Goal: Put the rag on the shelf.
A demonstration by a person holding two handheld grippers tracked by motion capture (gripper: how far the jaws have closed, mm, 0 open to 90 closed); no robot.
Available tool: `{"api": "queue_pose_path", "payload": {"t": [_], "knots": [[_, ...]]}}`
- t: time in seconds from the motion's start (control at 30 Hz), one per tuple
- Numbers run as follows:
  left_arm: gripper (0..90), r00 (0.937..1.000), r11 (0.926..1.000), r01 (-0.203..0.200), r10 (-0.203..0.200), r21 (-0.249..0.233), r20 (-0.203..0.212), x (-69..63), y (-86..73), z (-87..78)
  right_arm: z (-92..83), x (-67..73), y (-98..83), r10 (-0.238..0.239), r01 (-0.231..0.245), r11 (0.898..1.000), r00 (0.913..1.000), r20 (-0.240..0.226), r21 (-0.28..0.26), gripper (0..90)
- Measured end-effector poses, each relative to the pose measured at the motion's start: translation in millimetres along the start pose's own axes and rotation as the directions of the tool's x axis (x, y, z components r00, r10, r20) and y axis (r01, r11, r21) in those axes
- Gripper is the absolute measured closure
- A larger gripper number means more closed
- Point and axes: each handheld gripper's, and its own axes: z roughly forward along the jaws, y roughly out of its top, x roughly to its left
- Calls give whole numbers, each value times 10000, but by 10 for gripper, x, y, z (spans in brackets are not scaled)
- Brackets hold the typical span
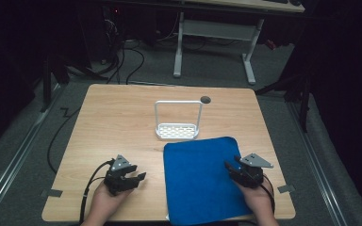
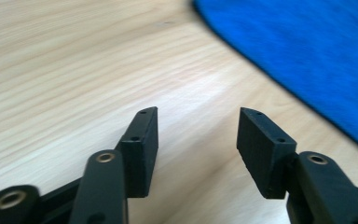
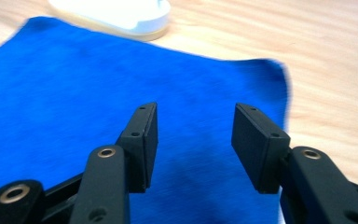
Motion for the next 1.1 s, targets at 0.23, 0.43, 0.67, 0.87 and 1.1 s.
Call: {"api": "queue_pose_path", "payload": {"t": [0.23,0.43,0.67,0.87,1.1], "knots": [[473,9998,9999,143,-143,23,105,44,26,63,100,72,10,39,-23,9993,9991,-422,374,480],[454,9998,10000,-23,23,7,176,-23,43,84,121,45,-2,98,-87,9996,9990,-426,263,464],[452,9995,10000,-85,86,-19,292,-79,41,75,105,13,14,148,-146,9999,9990,-423,71,456],[452,9971,9999,-119,127,-104,749,-208,61,97,110,13,25,267,-263,9996,9987,-442,87,441],[453,9808,9990,-175,253,-423,1931,-558,176,207,101,16,28,225,-224,9997,9988,-444,16,441]]}}
